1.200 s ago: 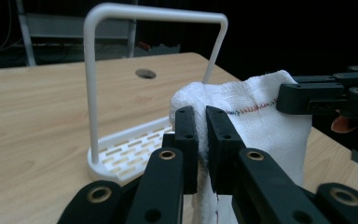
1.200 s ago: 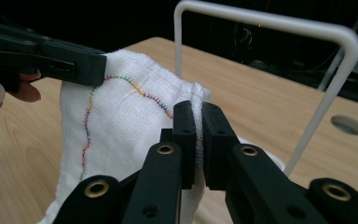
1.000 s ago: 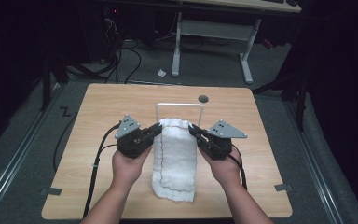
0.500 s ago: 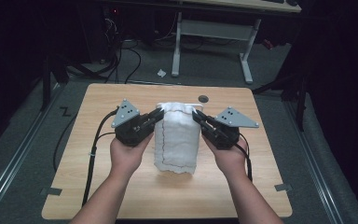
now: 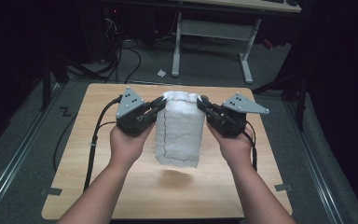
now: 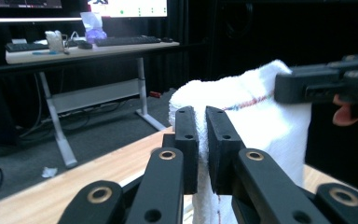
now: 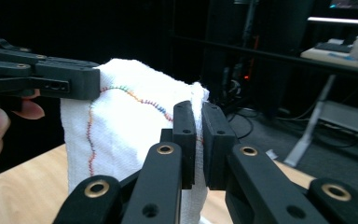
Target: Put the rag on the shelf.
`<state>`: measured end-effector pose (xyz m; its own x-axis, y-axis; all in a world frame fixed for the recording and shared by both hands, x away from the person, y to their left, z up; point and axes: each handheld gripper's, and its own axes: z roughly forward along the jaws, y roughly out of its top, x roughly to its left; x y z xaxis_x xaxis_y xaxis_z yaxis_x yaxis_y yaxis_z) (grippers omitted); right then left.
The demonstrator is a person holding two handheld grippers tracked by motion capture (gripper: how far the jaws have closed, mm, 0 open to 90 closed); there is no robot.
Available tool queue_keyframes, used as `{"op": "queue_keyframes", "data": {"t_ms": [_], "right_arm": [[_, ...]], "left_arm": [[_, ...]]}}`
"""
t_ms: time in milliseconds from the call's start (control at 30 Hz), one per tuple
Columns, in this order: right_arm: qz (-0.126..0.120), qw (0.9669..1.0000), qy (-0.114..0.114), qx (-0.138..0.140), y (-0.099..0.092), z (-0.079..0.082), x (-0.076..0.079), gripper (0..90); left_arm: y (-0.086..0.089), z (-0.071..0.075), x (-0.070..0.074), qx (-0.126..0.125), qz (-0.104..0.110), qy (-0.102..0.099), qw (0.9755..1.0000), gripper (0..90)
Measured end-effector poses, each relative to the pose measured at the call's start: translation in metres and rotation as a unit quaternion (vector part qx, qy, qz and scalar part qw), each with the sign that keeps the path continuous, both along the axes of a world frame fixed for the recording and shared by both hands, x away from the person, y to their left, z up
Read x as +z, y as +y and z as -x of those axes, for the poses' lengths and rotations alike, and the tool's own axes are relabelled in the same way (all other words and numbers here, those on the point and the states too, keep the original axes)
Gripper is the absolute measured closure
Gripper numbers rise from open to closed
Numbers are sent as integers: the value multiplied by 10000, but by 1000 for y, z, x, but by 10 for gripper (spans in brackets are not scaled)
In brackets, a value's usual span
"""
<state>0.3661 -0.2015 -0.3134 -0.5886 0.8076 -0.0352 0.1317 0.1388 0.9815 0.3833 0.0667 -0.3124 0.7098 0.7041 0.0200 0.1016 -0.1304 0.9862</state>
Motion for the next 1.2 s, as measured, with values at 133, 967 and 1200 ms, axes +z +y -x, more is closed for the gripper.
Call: {"op": "queue_keyframes", "data": {"t_ms": [133, 967, 1200], "right_arm": [[-12, 9999, -97, -134, -4, -8, 16, 857], [-359, 9984, 358, -242, -8, -109, 11, 857], [-301, 9985, 368, -283, -5, -125, 10, 858]], "left_arm": [[-5, -13, 14, -11, -25, -111, 9999, 841], [-8, -100, 13, 259, -191, 68, 9995, 839], [-12, -117, 14, 392, -325, 92, 9987, 839]]}}
